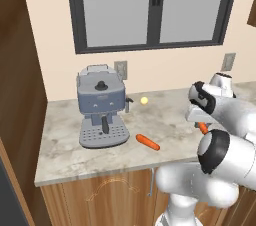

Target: Place the carrots inside the fridge drawer. Close the drawer after placing the vegetables.

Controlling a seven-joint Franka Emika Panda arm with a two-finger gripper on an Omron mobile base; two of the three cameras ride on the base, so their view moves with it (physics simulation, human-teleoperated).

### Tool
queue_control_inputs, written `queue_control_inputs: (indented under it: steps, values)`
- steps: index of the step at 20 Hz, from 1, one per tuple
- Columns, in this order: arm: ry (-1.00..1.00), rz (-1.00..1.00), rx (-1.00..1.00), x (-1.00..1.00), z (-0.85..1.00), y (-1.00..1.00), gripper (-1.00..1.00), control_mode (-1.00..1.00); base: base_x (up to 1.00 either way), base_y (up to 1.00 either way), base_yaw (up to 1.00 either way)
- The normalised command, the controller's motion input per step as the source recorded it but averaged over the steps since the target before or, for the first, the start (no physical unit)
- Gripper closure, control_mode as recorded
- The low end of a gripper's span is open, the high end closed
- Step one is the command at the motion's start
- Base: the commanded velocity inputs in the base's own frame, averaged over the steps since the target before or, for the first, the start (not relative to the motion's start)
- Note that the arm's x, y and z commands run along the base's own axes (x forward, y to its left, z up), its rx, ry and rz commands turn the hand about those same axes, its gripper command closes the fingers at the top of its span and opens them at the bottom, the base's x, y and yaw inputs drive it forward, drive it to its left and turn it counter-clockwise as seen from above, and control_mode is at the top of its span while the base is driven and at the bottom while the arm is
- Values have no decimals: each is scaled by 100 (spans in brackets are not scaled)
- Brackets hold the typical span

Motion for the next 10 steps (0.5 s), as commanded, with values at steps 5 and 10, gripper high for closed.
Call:
queue_control_inputs:
  steps: [5,10]
  values:
    - [-29,0,0,-60,86,43,100,-100,0,0,0]
    - [-26,0,-4,-48,62,80,100,-100,0,0,0]
